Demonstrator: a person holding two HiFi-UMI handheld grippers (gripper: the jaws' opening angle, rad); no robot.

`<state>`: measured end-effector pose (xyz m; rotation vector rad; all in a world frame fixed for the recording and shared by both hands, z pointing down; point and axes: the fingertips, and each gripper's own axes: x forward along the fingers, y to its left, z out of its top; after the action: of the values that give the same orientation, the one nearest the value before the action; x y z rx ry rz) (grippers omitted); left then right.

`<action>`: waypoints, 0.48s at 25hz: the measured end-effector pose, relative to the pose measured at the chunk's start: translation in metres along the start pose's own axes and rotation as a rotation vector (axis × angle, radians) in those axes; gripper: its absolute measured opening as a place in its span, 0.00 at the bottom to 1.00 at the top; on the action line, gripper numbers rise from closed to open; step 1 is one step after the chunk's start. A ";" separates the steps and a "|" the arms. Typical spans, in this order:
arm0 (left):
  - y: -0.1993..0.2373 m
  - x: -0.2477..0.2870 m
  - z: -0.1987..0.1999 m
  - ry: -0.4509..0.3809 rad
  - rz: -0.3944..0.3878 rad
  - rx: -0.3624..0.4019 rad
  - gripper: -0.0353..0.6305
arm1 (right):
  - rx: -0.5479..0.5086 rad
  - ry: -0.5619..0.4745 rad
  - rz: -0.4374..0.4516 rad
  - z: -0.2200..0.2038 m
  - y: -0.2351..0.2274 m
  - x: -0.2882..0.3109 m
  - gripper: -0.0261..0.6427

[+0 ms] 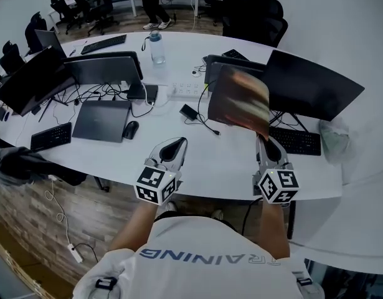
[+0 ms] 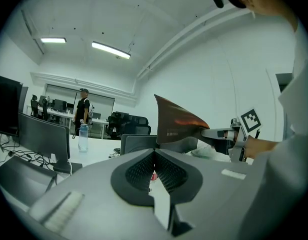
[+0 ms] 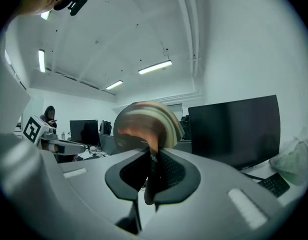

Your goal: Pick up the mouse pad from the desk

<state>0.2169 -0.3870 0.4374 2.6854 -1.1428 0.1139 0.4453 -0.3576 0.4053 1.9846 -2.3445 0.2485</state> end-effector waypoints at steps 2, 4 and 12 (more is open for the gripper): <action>-0.002 0.001 0.001 -0.001 -0.005 0.002 0.05 | -0.014 0.000 0.011 0.001 0.002 -0.002 0.10; -0.005 0.002 0.002 -0.002 -0.011 0.004 0.05 | -0.021 0.000 0.018 0.001 0.004 -0.002 0.10; 0.001 0.002 0.008 -0.020 0.016 0.008 0.05 | -0.066 0.013 0.046 0.003 0.008 0.000 0.11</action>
<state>0.2174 -0.3915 0.4299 2.6911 -1.1724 0.0952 0.4374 -0.3566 0.4017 1.8963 -2.3601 0.1840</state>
